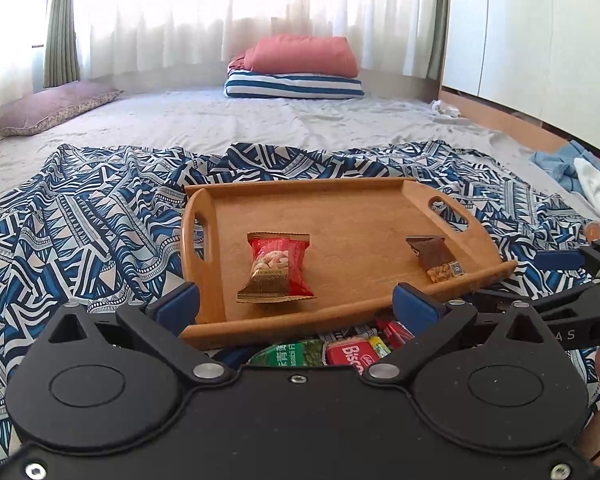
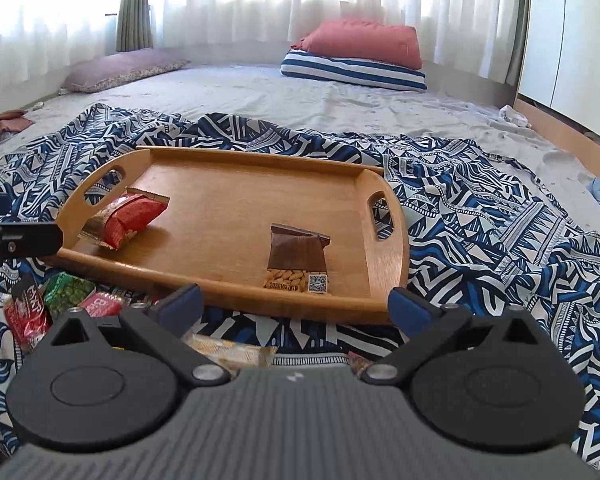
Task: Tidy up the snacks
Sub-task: 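Withdraw both open tools from the tray back toward the snack pile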
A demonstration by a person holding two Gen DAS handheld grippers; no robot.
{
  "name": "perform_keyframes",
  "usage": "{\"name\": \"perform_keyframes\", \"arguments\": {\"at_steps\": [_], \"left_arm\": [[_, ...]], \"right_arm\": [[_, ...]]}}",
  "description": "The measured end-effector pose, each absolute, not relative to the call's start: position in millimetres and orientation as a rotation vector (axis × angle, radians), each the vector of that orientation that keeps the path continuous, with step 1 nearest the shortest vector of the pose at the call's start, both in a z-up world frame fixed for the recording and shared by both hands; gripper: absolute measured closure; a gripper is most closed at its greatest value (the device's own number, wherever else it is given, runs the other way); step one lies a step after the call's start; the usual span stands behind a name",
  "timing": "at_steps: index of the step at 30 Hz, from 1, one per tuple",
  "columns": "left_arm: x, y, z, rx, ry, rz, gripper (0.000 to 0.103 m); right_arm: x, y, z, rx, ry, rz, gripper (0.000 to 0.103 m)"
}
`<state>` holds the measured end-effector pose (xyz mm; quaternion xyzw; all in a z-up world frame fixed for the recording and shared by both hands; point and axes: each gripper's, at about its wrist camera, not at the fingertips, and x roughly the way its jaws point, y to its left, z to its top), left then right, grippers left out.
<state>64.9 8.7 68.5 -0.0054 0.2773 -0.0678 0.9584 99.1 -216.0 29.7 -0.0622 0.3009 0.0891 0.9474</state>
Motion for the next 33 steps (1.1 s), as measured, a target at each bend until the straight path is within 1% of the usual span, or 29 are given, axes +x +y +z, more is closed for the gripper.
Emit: {"name": "perform_keyframes", "arguments": {"at_steps": [9,23,33], "left_arm": [[42,20,51,-0.025,0.545,-0.124,0.000],[26,31,19,-0.019,0.605,-0.071,0.000],[23,29,8,-0.028,0.619,-0.076,0.000]], "right_arm": [[74,-222,18,-0.118,0.596,0.159,0.000],[56,-231,-4,-0.096,0.587,0.113,0.000],[53,-230,-18,-0.089,0.620,0.104,0.000]]}}
